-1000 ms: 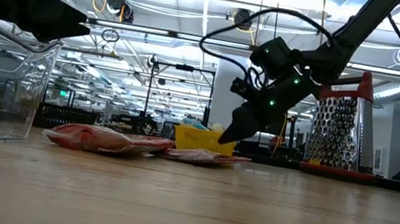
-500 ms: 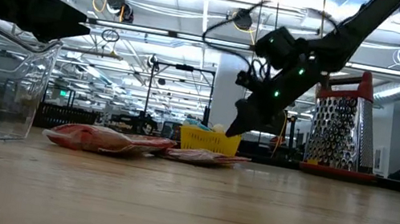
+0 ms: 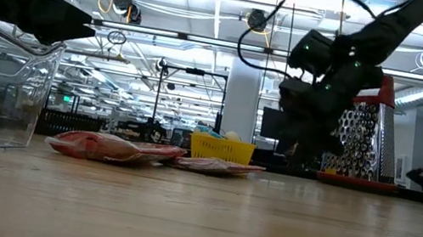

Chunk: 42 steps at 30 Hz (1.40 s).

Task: Pick & Place Food Item
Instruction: Put the middle right red popcorn bag into the transparent bin

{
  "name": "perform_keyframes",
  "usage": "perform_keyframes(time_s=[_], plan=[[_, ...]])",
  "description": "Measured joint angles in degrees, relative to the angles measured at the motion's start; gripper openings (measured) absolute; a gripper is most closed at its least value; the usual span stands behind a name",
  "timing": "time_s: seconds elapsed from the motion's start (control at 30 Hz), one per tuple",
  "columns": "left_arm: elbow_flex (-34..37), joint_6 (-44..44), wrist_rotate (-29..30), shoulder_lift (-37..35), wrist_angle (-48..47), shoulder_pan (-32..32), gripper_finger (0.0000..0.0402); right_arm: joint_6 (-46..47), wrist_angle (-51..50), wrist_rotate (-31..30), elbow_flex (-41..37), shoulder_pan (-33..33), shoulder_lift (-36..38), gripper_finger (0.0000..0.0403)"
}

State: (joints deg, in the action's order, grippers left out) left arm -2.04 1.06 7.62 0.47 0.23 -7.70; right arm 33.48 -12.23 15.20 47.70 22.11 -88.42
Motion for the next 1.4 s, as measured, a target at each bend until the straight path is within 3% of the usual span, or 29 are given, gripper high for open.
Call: perform_keyframes(time_s=[0.33,0.53,0.9,1.07,1.33,1.4], plan=[[0.0,0.0,0.0,0.0,0.0,0.0,0.0280,7.1,17.7,-3.0,-8.1,1.5,-2.8,0.0192],[0.0,0.0,0.0,0.0,0.0,0.0,0.0280,9.0,26.0,-2.8,-8.4,1.3,-7.4,0.0192],[0.0,0.0,0.0,0.0,0.0,0.0,0.0280,9.7,32.4,-0.8,-8.5,0.0,-9.7,0.0186],[0.0,0.0,0.0,0.0,0.0,0.0,0.0280,7.8,32.2,-0.7,-8.5,-1.0,-9.8,0.0144],[0.0,0.0,0.0,0.0,0.0,0.0,0.0280,5.1,34.5,-1.5,-8.7,-1.2,-10.0,0.0019],[0.0,0.0,0.0,0.0,0.0,0.0,0.0280,3.2,37.3,-1.5,-8.7,-1.2,-10.0,0.0006]])
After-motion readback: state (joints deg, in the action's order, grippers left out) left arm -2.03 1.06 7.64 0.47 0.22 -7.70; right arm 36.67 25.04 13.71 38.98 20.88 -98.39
